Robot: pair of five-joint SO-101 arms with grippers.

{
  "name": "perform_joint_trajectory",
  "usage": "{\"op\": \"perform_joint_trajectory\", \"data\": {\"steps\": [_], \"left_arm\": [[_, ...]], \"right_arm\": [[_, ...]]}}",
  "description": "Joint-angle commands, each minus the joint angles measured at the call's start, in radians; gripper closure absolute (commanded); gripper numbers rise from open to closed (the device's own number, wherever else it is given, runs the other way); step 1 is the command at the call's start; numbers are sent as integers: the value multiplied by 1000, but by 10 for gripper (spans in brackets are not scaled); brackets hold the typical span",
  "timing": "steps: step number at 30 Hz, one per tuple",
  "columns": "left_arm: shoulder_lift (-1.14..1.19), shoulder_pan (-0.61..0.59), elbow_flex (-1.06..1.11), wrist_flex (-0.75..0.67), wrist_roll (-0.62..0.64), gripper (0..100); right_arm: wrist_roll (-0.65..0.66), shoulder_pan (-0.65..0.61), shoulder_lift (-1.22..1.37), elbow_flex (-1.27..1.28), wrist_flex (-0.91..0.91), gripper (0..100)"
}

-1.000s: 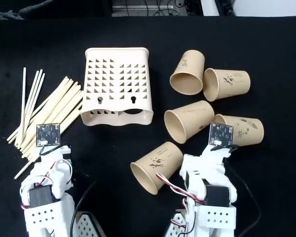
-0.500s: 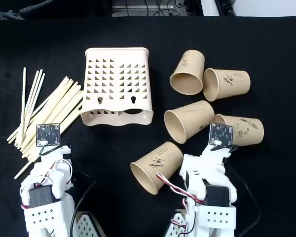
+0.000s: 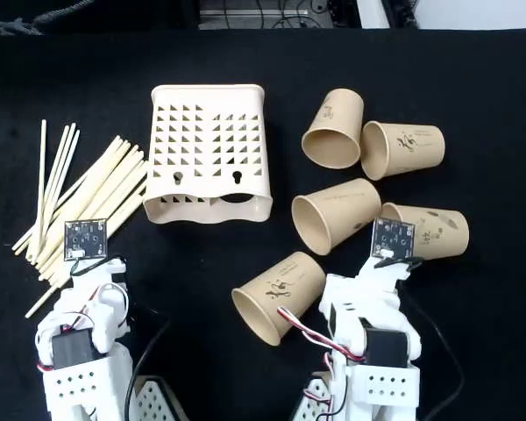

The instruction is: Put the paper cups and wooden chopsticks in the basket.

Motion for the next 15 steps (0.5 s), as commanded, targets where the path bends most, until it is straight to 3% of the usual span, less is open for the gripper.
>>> {"op": "perform_joint_trajectory", "data": {"steps": [1, 15], "left_arm": [[-9, -10, 16, 5, -8, 963], [-9, -10, 16, 5, -8, 963]], "right_arm": [[9, 9, -64, -2, 2, 985], [9, 9, -64, -2, 2, 985]]}}
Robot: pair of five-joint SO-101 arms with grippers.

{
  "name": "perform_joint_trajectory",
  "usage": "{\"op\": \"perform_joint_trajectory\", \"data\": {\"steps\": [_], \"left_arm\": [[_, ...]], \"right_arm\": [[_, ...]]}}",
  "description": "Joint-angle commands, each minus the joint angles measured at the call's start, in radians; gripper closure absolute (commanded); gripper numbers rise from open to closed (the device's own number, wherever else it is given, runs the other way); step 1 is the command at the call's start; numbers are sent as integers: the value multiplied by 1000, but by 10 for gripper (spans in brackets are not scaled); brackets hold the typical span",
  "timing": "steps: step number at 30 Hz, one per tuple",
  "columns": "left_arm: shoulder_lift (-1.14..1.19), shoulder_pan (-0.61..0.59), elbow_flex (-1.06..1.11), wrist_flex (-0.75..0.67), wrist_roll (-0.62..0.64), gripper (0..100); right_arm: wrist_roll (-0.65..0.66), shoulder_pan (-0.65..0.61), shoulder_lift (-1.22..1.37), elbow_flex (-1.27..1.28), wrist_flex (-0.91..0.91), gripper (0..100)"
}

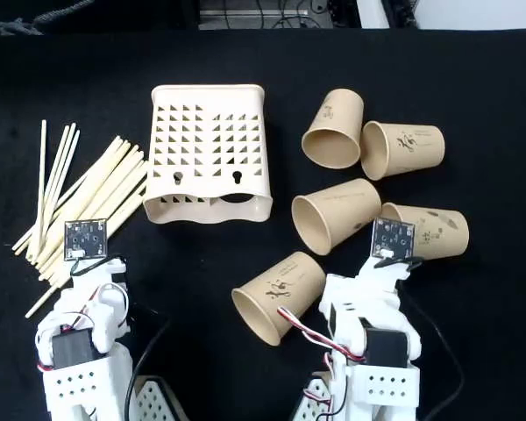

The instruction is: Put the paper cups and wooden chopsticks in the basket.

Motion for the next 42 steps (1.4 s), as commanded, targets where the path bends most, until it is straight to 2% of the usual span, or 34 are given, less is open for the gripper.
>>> {"op": "perform_joint_trajectory", "data": {"steps": [1, 3, 5, 8, 11, 13, 16, 17, 18, 21, 26, 28, 31, 38, 42], "left_arm": [[-9, -15, 16, 5, -9, 963], [-9, -47, 12, -3, -11, 959], [-11, -28, -47, -28, -34, 959], [-11, 51, -160, -110, -123, 959], [-11, 183, -209, -224, -141, 956], [-3, 263, -211, -288, -118, 893], [-3, 312, -189, -302, 52, 693], [-2, 311, -180, -301, 104, 656], [-2, 309, -171, -308, 120, 657], [-2, 309, -120, -351, 35, 684], [5, 309, 21, -589, 21, 689], [25, 295, 5, -615, 21, 687], [74, 266, 21, -744, -2, 688], [353, 246, 21, -1003, -135, 686], [560, 246, -16, -1092, -265, 686]], "right_arm": [[9, 9, -64, -2, 2, 985], [9, 9, -64, -2, 2, 985], [9, 9, -64, -2, 2, 985], [9, 9, -64, -2, 2, 985], [9, 9, -64, -2, 2, 985], [9, 9, -64, -2, 2, 985], [9, 9, -64, -2, 2, 985], [9, 9, -64, -2, 2, 985], [9, 9, -64, -2, 2, 985], [9, 9, -64, -2, 2, 985], [9, 9, -64, -2, 2, 985], [9, 9, -64, -2, 2, 985], [9, 9, -64, -2, 2, 985], [9, 9, -64, -2, 2, 985], [9, 9, -64, -2, 2, 985]]}}
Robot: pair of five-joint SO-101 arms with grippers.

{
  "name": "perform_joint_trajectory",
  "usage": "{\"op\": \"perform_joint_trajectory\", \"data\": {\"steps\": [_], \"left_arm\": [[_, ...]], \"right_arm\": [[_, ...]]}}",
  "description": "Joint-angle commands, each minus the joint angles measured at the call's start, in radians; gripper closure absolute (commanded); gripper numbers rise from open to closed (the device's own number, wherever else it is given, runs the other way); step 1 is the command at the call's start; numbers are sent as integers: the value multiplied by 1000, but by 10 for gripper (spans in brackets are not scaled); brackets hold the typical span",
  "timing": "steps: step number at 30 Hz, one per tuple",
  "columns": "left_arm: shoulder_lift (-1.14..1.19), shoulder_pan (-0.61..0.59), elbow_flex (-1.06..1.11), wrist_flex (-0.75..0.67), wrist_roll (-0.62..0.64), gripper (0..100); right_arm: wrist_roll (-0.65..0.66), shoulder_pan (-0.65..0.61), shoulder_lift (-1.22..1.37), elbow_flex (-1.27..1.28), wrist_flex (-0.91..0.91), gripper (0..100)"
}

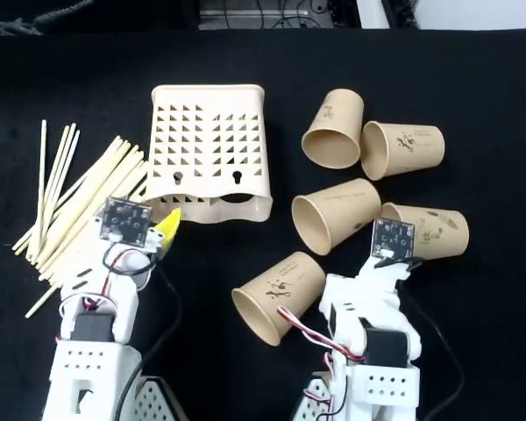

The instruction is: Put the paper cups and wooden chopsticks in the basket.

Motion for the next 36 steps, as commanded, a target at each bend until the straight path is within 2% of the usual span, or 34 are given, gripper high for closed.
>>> {"op": "perform_joint_trajectory", "data": {"steps": [1, 4, 14, 16, 18, 21, 23, 27, 29, 31, 33, 36], "left_arm": [[230, -18, -45, -104, -107, 686], [379, -15, -108, -181, -68, 686], [918, -18, -297, -585, 75, 691], [1008, -18, -343, -644, 117, 730], [1086, -15, -390, -700, 121, 818], [1142, 21, -438, -740, 37, 970], [1140, 47, -441, -741, 2, 959], [1079, 93, -450, -735, 49, 971], [1022, 99, -460, -704, 101, 972], [950, 96, -501, -592, 153, 972], [882, 96, -582, -400, 206, 972], [815, 111, -762, -37, 270, 972]], "right_arm": [[9, 8, -64, -2, 2, 985], [9, 8, -64, -2, 2, 985], [9, 8, -64, -2, 2, 985], [9, 8, -64, -2, 2, 985], [9, 8, -64, -2, 2, 985], [9, 8, -64, -2, 2, 985], [9, 8, -64, -2, 2, 985], [9, 8, -64, -2, 2, 985], [9, 8, -64, -2, 2, 985], [9, 8, -64, -2, 2, 985], [9, 9, -64, -2, 0, 985], [9, 8, -64, -2, 0, 985]]}}
